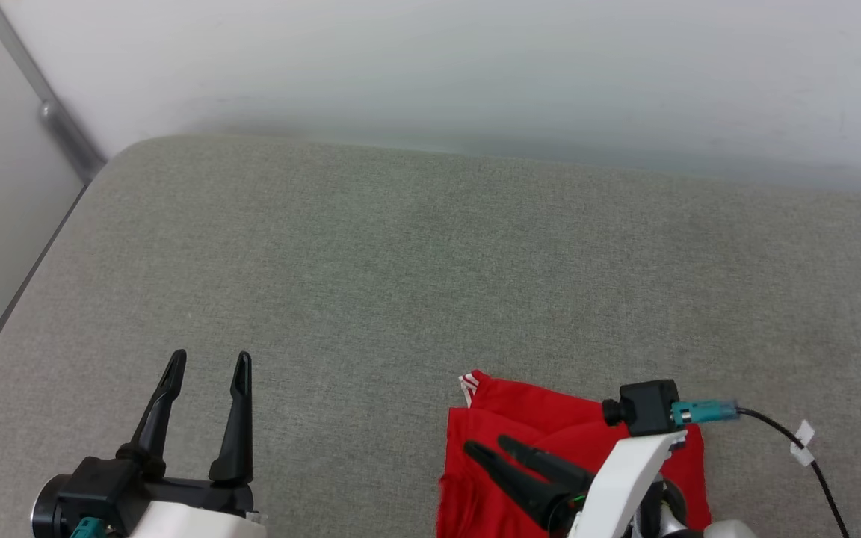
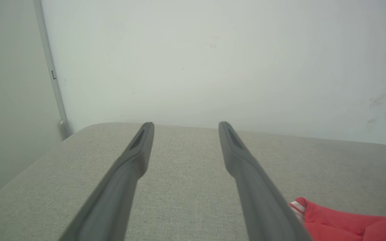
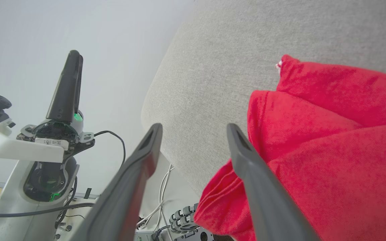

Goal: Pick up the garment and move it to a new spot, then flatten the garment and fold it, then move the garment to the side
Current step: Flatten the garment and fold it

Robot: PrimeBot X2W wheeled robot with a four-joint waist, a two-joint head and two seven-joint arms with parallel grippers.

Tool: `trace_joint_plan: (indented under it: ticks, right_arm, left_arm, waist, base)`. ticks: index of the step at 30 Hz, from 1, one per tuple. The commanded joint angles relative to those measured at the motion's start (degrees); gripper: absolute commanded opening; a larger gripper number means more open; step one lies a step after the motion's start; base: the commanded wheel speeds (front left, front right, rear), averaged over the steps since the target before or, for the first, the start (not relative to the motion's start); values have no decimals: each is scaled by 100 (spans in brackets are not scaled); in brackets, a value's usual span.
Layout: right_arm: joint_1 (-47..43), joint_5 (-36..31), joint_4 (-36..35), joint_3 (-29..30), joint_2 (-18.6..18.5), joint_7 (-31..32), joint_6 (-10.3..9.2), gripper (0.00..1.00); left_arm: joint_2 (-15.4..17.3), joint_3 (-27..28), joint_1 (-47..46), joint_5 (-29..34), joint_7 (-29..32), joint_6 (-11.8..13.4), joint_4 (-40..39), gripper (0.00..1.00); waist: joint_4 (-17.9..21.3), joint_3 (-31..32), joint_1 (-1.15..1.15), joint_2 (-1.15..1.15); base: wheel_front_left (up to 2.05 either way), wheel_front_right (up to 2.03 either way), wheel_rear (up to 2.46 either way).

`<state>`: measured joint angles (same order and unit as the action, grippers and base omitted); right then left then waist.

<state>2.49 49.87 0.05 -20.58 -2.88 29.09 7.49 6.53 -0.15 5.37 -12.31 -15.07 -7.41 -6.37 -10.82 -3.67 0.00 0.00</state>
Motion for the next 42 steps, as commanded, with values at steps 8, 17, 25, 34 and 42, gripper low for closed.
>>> trace_joint_plan:
  ticks: [8, 17, 25, 34, 42]
  right_arm:
    - [402, -842, -431, 771, 6, 189, 0, 100]
    - [1053, -2561, -656, 1076, -1135, -958, 0, 100]
    - [584, -3332, -594, 1942, -1646, -2441, -1, 100]
    - [-234, -3137, -995, 2346, -1174, -3023, -1, 100]
    - [-618, -3233, -1024, 2258, -769, -3221, -1, 100]
  left_arm:
    - [9, 0, 37, -1, -12, -6, -18, 100]
    - [-22, -12, -104, -7, -12, -6, -24, 100]
    - [-75, -92, -138, 21, -12, -6, -21, 100]
    - [-113, -199, -27, 38, -12, -6, -60, 100]
    - [-138, -241, 39, 28, -12, -6, -115, 100]
  waist:
    - [250, 55, 0, 0]
    - [562, 41, 0, 0]
    - [800, -1, 0, 0]
    - [794, 9, 0, 0]
    - [761, 51, 0, 0]
  base:
    - [0, 0, 0]
    - [0, 0, 0]
    - [0, 0, 0]
    - [0, 0, 0]
    - [0, 0, 0]
